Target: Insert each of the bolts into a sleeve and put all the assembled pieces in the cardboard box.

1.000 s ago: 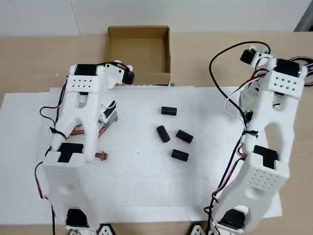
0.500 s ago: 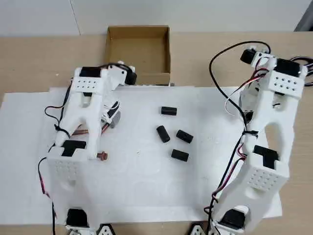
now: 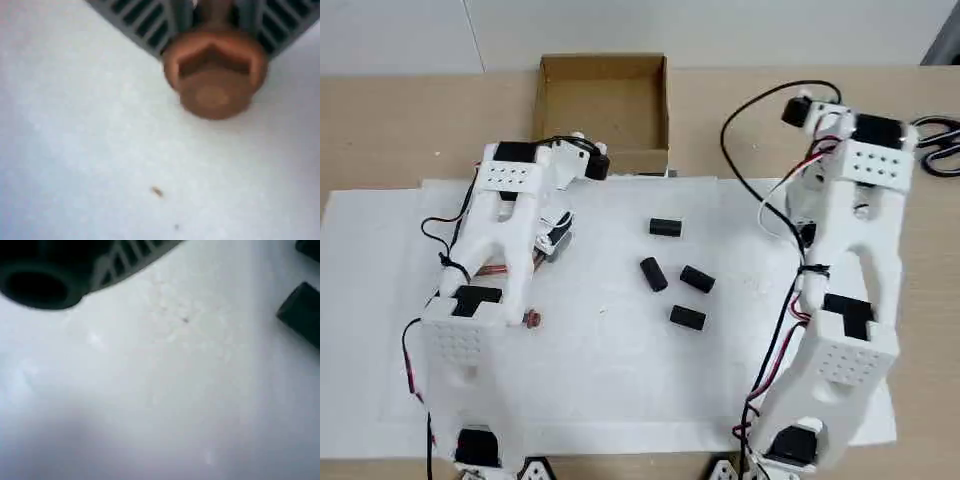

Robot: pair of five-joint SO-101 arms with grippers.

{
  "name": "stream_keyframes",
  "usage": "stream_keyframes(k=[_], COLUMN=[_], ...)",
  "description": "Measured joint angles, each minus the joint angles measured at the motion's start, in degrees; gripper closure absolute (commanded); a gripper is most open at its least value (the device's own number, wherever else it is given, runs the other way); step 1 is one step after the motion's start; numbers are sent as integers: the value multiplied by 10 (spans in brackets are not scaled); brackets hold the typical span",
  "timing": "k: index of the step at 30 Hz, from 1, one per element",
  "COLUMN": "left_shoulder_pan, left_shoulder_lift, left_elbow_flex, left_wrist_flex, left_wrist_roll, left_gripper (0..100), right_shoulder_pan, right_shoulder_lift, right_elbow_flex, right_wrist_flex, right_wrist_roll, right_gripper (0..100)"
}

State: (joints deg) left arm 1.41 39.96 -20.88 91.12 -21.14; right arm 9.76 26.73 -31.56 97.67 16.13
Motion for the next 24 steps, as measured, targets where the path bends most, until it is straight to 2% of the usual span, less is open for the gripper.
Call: stream_keyframes(k=[8, 12, 16, 21, 24], left_shoulder_pan=[11, 32, 62, 85, 87], left_shoulder_lift=[-47, -133, -243, -345, -394], left_elbow_flex=[3, 2, 2, 2, 11], left_wrist_flex=[12, 21, 55, 80, 83], left_wrist_roll=[1, 11, 25, 113, 133], left_gripper=[994, 994, 994, 994, 994], right_shoulder_pan=[-25, -48, -64, -104, -120], right_shoulder_lift=[0, -21, -121, -296, -395], right_elbow_flex=[0, 6, 41, 138, 221], right_wrist_flex=[9, 11, 11, 11, 11], right_wrist_roll=[0, -37, -61, -62, -65], right_gripper=[995, 995, 995, 995, 995])
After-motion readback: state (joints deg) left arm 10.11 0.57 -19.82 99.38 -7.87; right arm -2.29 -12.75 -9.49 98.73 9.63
